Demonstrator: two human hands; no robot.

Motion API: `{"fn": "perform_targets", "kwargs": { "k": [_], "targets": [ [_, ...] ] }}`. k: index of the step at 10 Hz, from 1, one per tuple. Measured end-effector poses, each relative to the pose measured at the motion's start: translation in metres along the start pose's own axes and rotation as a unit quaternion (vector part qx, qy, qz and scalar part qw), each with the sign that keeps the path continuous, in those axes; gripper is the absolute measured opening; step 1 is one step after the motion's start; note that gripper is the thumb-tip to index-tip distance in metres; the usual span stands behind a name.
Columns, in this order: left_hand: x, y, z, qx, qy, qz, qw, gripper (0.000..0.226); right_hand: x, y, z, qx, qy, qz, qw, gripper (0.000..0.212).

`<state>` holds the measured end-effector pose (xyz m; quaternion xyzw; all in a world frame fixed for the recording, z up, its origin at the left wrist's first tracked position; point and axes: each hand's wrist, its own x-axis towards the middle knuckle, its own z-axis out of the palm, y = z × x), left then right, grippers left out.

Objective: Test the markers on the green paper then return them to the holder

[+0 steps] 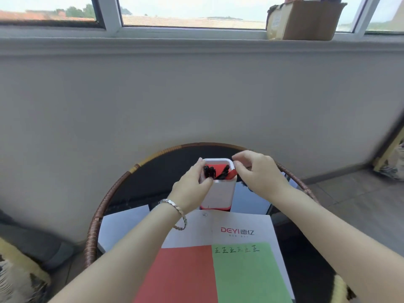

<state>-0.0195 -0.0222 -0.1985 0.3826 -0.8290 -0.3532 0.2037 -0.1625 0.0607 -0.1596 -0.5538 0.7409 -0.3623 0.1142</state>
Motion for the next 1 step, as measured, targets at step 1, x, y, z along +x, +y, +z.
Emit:
{"fn": "perform_targets", "kwargs": {
  "k": [1],
  "targets": [
    [0.0017,0.0254,-0.0311,0.035,0.048,-0.030,0.998,0.047,0.0049,-0.0097,-0.0368,-0.082,-0.123,0.074,0.986,0.018]
  ]
}}
